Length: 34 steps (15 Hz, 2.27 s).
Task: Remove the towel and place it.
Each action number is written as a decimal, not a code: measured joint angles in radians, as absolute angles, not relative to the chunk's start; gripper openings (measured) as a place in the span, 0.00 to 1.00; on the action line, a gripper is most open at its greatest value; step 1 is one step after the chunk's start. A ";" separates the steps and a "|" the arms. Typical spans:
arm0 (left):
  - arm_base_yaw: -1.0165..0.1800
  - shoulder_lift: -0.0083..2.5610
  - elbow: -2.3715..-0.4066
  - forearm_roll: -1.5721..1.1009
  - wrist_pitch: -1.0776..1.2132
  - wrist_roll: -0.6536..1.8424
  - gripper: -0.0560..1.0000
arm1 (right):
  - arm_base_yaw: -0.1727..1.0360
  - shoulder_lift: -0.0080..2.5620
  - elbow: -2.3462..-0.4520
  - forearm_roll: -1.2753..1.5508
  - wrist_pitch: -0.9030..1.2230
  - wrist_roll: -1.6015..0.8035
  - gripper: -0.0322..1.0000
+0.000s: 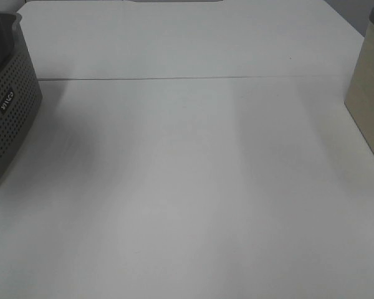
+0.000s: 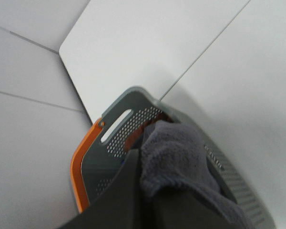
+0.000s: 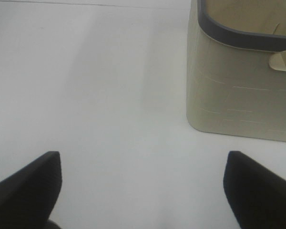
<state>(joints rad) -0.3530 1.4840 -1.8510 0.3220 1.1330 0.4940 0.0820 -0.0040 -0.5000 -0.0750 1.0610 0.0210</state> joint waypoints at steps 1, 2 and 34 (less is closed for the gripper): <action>-0.381 1.484 -1.864 0.322 1.132 0.483 0.05 | 0.082 -0.004 -0.500 -0.075 1.061 0.021 0.89; -0.429 1.488 -1.884 0.322 1.127 0.458 0.05 | 0.082 -0.004 -0.500 -0.075 1.061 0.021 0.89; -0.639 1.715 -1.964 -0.068 0.915 0.369 0.05 | 0.408 1.695 -0.911 1.717 0.653 -1.913 0.76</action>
<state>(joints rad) -0.6390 1.7150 -1.9640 -0.0680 0.9150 0.3690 0.4080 1.6950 -0.9110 1.7170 0.6530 -1.9130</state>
